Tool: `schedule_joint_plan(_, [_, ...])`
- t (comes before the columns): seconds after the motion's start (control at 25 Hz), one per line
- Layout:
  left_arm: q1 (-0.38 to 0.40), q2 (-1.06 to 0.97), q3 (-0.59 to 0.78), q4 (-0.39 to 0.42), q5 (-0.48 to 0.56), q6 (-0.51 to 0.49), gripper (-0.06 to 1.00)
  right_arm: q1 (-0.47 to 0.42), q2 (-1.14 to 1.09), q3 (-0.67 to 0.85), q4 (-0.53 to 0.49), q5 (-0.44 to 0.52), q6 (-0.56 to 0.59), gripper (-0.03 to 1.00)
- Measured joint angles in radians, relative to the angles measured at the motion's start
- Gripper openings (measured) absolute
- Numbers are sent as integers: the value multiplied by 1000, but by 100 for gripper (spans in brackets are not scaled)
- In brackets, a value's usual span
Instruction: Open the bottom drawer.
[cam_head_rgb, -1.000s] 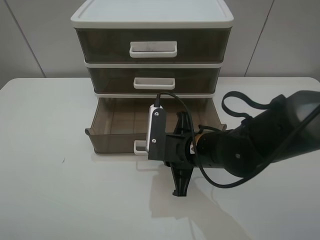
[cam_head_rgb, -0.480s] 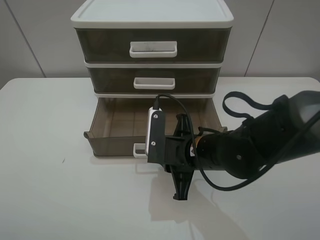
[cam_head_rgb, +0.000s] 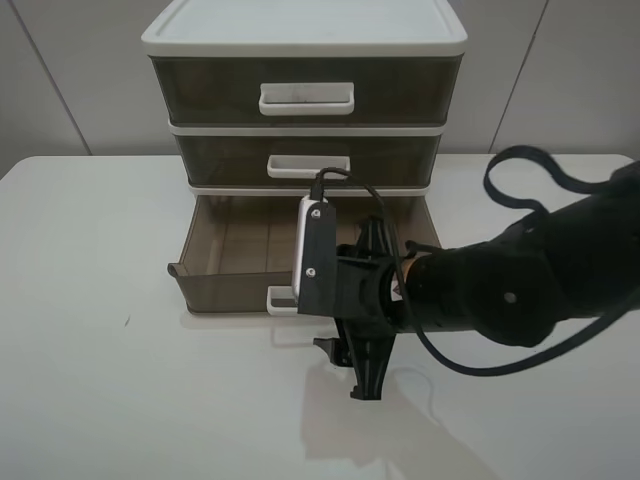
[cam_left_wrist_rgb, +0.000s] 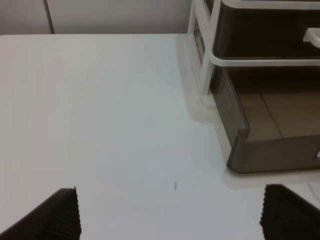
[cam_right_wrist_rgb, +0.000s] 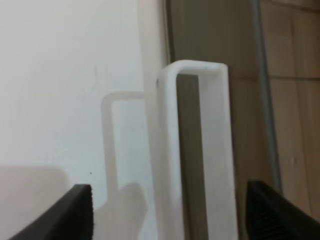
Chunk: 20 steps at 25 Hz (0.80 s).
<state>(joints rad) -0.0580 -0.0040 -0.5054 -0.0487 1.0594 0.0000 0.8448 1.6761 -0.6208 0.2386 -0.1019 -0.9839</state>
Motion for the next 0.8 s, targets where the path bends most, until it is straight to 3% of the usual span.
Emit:
schedule_joint_plan(0.24, [0, 0, 0, 0, 0, 0, 74, 0, -252, 0, 169, 190, 63, 69])
schedule_joint_plan(0.36, [0, 0, 0, 0, 0, 0, 74, -32, -381, 0, 239, 242, 166, 69])
schedule_joint_plan(0.44, [0, 0, 0, 0, 0, 0, 74, -109, -460, 0, 245, 281, 286, 69])
schedule_joint_plan(0.56, [0, 0, 0, 0, 0, 0, 74, -268, -566, 1, 170, 371, 560, 69])
schedule_joint_plan(0.68, [0, 0, 0, 0, 0, 0, 74, -450, -690, 1, -7, 512, 825, 69])
schedule_joint_plan(0.8, [0, 0, 0, 0, 0, 0, 74, -616, -850, 1, -156, 670, 996, 69])
